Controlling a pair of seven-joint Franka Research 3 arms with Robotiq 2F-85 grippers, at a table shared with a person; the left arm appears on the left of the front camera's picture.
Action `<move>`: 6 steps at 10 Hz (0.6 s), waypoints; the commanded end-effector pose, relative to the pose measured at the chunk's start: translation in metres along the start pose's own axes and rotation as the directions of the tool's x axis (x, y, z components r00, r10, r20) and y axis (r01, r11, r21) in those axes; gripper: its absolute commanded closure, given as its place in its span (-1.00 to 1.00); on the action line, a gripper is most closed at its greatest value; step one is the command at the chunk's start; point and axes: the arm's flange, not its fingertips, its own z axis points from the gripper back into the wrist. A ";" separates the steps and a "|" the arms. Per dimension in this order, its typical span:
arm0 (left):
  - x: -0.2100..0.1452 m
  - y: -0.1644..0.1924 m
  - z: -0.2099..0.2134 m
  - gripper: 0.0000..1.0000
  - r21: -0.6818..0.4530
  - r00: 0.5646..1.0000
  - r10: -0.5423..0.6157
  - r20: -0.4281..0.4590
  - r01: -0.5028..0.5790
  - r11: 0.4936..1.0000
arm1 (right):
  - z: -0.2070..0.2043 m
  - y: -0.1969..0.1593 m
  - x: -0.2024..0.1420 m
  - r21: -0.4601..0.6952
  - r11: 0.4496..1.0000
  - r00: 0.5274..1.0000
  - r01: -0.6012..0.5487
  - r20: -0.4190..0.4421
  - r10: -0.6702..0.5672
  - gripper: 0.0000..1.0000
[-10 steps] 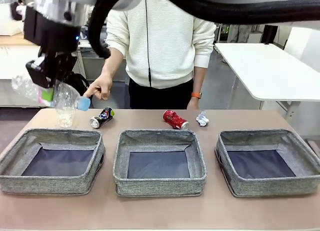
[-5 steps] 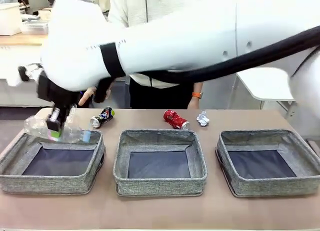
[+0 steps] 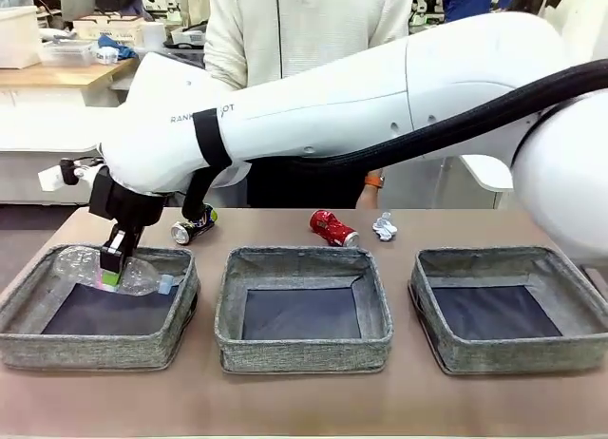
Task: Sort the waste into the appropriate baskets.
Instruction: Place the picked waste into the Fabric basket indicated by the person.
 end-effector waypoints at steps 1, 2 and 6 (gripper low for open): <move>-0.002 -0.001 0.001 -1.00 -0.010 1.000 -0.019 -0.007 0.019 1.000 | 0.003 0.004 0.000 0.022 1.000 1.000 -0.008 -0.003 0.008 0.59; -0.002 -0.001 0.001 -1.00 -0.010 1.000 -0.019 -0.007 0.019 1.000 | 0.004 0.004 0.000 0.015 1.000 1.000 -0.004 0.001 0.004 0.59; -0.002 -0.001 0.001 -1.00 -0.010 1.000 -0.019 -0.007 0.019 1.000 | 0.002 0.003 0.001 0.011 1.000 1.000 -0.005 0.017 0.005 -1.00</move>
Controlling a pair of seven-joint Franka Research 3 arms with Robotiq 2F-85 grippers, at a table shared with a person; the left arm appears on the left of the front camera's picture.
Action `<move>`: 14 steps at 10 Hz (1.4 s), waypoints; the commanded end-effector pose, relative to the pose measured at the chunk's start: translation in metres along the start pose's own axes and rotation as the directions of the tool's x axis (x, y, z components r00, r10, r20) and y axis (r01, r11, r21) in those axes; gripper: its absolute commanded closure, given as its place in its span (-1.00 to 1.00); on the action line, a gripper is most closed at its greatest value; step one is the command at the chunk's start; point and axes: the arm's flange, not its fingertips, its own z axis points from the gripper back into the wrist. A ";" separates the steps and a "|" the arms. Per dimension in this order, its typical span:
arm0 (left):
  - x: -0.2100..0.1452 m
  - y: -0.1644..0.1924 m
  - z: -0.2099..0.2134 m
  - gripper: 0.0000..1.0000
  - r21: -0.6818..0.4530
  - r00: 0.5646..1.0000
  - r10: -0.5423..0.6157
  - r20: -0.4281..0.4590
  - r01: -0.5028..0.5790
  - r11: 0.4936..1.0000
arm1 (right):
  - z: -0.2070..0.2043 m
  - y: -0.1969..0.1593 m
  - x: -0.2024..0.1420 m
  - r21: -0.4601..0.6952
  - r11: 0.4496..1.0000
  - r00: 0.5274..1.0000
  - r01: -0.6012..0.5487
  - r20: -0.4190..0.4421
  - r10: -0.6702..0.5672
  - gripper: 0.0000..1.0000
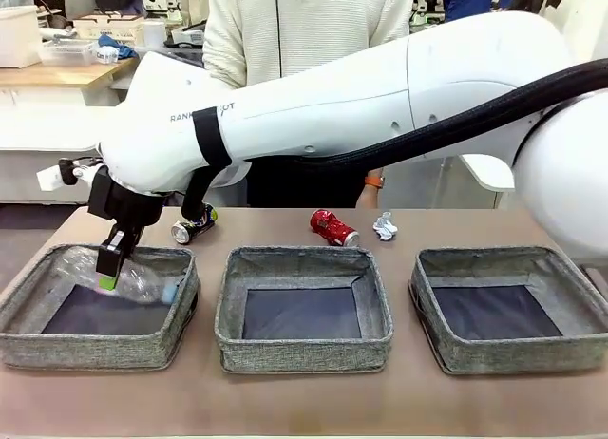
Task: Sort the waste into the appropriate baskets.
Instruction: Place the picked waste into the Fabric basket indicated by the person.
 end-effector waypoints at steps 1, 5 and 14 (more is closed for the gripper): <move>-0.002 -0.001 0.001 -1.00 -0.010 1.000 -0.019 -0.007 0.019 1.000 | 0.003 0.001 0.001 0.012 1.000 1.000 -0.008 0.022 0.008 -1.00; -0.002 -0.001 0.001 -1.00 -0.010 1.000 -0.019 -0.007 0.019 1.000 | 0.006 0.001 -0.003 0.026 1.000 0.999 -0.007 0.041 0.006 -1.00; -0.002 -0.001 0.001 -1.00 -0.010 1.000 -0.019 -0.007 0.019 1.000 | 0.200 0.111 -0.179 0.121 0.691 0.590 0.712 0.431 -0.683 -1.00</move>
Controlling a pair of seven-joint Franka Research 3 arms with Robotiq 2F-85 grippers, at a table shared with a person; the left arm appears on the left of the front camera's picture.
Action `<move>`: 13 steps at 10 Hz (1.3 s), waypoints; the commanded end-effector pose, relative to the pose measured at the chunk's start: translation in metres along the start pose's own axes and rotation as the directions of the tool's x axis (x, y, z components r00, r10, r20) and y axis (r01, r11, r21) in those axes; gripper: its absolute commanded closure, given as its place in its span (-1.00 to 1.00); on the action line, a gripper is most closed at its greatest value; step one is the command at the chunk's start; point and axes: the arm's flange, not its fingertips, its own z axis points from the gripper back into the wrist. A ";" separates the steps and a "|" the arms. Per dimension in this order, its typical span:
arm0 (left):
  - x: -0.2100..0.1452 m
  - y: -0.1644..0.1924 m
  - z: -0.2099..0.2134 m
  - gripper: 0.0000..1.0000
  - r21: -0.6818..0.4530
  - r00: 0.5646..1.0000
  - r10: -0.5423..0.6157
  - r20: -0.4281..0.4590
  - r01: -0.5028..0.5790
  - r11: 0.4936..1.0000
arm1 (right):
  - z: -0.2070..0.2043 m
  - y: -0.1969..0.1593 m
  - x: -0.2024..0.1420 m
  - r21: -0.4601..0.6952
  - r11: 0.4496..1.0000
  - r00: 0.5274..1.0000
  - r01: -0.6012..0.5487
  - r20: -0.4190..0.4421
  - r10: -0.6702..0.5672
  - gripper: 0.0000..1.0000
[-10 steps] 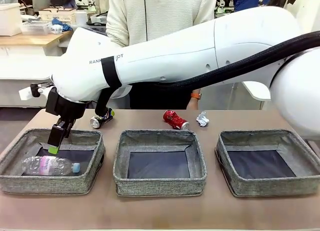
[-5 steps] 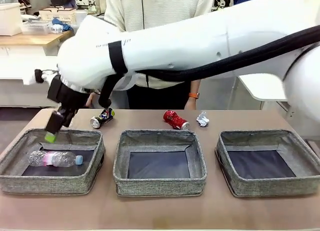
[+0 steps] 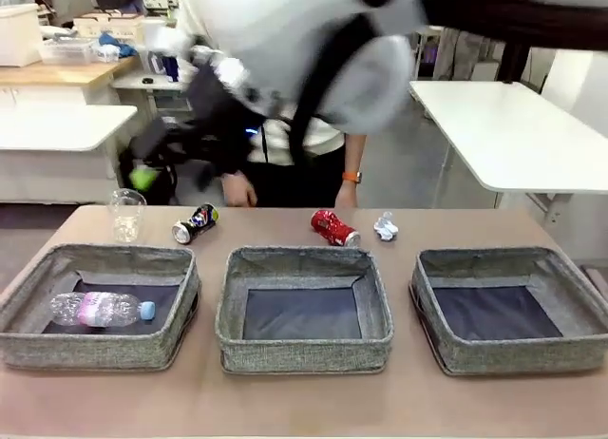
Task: Sort the waste into the appropriate baskets.
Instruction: Place the picked waste into the Fabric basket indicated by the person.
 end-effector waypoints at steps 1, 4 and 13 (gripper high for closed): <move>-0.002 0.000 0.001 -1.00 -0.009 1.000 -0.019 -0.007 0.019 1.000 | 0.025 -0.032 -0.057 0.041 0.999 0.997 0.006 0.079 -0.009 -1.00; -0.002 0.000 0.001 -1.00 -0.009 1.000 -0.019 -0.007 0.019 1.000 | 0.025 -0.019 -0.024 0.016 0.998 0.998 0.053 0.043 -0.053 -1.00; -0.002 0.000 0.001 -1.00 -0.009 1.000 -0.019 -0.007 0.019 1.000 | 0.179 -0.220 -0.175 0.536 0.736 0.882 0.413 -0.034 -0.470 -1.00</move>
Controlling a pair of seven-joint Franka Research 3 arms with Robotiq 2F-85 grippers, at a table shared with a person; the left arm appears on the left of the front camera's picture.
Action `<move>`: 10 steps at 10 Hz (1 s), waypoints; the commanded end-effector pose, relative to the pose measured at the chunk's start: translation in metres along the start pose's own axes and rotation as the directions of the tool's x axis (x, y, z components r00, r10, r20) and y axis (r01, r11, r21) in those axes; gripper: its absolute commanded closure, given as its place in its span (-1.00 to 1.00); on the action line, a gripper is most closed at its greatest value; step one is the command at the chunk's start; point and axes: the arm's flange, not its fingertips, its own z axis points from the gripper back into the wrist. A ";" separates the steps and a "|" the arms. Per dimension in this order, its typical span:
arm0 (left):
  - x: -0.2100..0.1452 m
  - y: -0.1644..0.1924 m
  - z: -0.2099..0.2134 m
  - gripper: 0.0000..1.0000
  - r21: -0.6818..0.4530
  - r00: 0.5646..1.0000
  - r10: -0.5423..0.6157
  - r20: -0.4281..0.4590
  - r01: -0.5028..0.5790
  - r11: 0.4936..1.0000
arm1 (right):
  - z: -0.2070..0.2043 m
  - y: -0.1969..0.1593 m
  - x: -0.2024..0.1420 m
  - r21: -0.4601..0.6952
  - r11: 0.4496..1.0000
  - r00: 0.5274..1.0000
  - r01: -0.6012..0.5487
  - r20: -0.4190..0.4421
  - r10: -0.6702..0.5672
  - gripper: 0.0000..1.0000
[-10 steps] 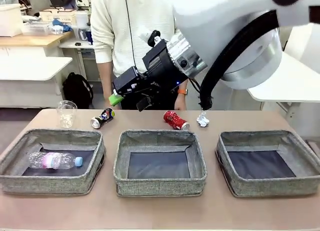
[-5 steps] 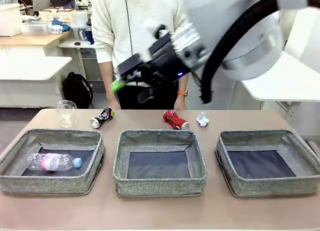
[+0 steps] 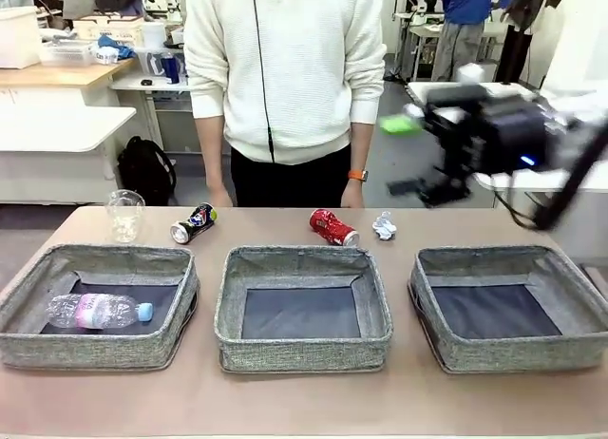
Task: Sort the waste into the appropriate baskets.
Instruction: Place the picked waste into the Fabric basket indicated by the person.
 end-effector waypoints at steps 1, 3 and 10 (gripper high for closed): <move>-0.002 0.000 0.001 -1.00 -0.009 1.000 -0.019 -0.007 0.019 1.000 | 0.058 -0.063 -0.026 0.021 0.999 0.999 0.041 -0.029 -0.040 -1.00; -0.002 0.000 0.001 -1.00 -0.009 1.000 -0.019 -0.007 0.019 1.000 | 0.104 -0.116 -0.067 0.131 0.989 0.992 0.074 0.090 -0.086 -1.00; -0.002 0.000 0.001 -1.00 -0.009 1.000 -0.019 -0.007 0.019 1.000 | 0.149 -0.119 -0.006 0.163 0.983 0.986 0.084 0.127 -0.105 -1.00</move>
